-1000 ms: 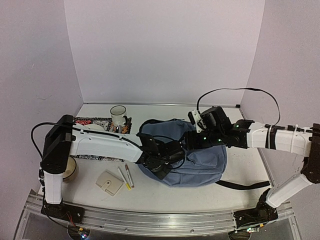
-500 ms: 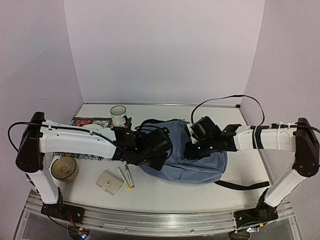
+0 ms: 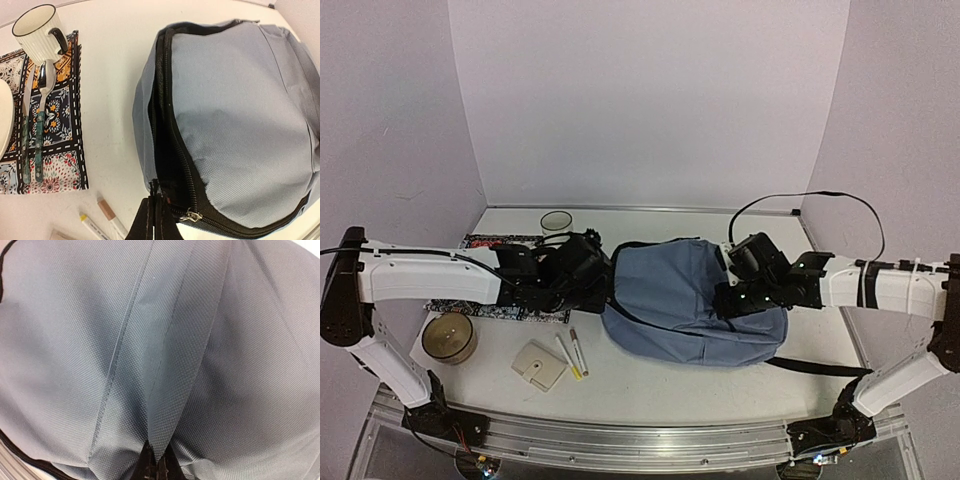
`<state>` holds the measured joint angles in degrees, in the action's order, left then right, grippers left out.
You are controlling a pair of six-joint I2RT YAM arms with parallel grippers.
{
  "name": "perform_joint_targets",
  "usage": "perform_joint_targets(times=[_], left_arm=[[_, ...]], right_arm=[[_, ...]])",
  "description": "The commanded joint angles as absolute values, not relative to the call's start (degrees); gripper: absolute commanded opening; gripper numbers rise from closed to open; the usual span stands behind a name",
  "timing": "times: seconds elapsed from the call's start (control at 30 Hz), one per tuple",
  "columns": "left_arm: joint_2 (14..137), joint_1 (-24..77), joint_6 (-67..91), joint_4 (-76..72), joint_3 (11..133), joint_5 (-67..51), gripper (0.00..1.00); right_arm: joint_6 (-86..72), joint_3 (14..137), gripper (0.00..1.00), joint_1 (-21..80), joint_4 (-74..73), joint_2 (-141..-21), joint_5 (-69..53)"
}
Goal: Pack the student bag
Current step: Zip the largest pocket of the bag in the student bag.
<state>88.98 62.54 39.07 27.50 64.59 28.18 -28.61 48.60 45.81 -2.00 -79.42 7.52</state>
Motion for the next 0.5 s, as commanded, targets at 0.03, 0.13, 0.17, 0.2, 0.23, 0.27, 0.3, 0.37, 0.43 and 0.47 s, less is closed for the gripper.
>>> perform_joint_targets(times=[0.03,0.13,0.17,0.2,0.23,0.27,0.3,0.37,0.43,0.47], left_arm=[[86.6,57.1,37.5,25.1,62.6,32.6,0.00],[87.0,56.4,35.6,21.9,63.5,27.1,0.00],[87.0,56.5,35.1,20.2,63.8,24.1,0.00],[86.9,56.5,34.7,18.7,63.8,20.5,0.00],[86.8,56.5,34.5,17.3,63.8,17.4,0.00],[86.7,56.5,34.6,16.2,63.8,15.0,0.00],[86.5,56.5,34.9,15.3,63.7,12.7,0.00],[86.0,56.5,35.6,13.5,63.5,9.0,0.00],[85.6,56.6,36.3,12.2,63.2,6.2,0.00],[85.3,56.6,36.6,11.6,63.2,4.9,0.00]], right_arm=[[-25.7,47.5,0.01,43.4,-11.2,-75.3,16.0],[-22.2,48.4,0.15,43.6,-10.1,-74.4,10.6],[-21.2,48.5,0.20,44.3,-9.3,-73.9,8.9],[-20.4,48.7,0.23,45.3,-8.4,-73.2,8.2],[-19.7,48.8,0.27,46.5,-7.5,-72.4,8.1],[-19.1,49.1,0.30,48.2,-6.6,-71.6,8.1],[-18.6,49.3,0.33,49.7,-5.6,-71.1,8.2],[-17.6,49.8,0.40,52.5,-3.4,-70.3,8.1],[-16.8,50.0,0.48,55.5,-0.8,-70.3,9.0],[-16.5,49.9,0.53,57.0,0.6,-70.3,9.7]])
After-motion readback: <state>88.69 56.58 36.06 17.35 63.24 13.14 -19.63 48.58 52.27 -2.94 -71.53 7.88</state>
